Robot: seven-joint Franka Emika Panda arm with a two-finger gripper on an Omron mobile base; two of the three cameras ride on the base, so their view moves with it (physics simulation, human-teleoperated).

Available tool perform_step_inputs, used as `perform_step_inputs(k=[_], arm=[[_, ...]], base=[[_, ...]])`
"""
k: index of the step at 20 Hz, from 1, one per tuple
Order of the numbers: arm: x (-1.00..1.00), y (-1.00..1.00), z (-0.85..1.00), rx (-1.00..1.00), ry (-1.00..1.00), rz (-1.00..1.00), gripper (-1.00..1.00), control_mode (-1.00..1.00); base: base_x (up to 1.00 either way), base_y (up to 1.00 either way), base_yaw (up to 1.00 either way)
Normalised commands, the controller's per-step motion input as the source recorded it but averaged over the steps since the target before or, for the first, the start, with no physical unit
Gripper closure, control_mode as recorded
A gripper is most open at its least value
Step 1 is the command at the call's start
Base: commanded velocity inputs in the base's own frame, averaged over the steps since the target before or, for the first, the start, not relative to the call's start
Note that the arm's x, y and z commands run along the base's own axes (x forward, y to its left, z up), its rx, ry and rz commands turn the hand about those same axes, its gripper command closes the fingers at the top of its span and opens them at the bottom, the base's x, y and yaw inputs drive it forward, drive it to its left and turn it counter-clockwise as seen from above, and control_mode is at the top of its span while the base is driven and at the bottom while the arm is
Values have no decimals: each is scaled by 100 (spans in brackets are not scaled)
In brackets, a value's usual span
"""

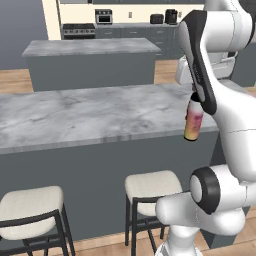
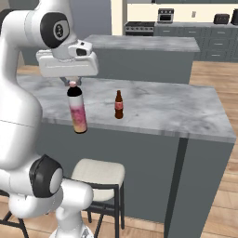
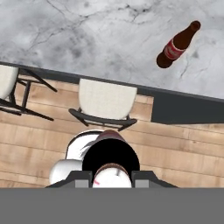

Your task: Place the large bottle from the dining counter next to the other large bottle outside the sink, and place the small bottle from the dining counter next to the other small bottle inside the sink.

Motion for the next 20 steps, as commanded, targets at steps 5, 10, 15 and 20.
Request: perform_step_inputs(k=[5, 10, 15, 20], arm=[[0, 0, 0, 0, 0, 0, 100, -100], [0, 0, 0, 0, 0, 0, 100, 100], [0, 0, 0, 0, 0, 0, 100, 100], [0, 0, 0, 0, 0, 0, 100, 100]], base=[[0, 0, 0], [0, 0, 0], [-25, 0, -1], [-84, -8, -6]])
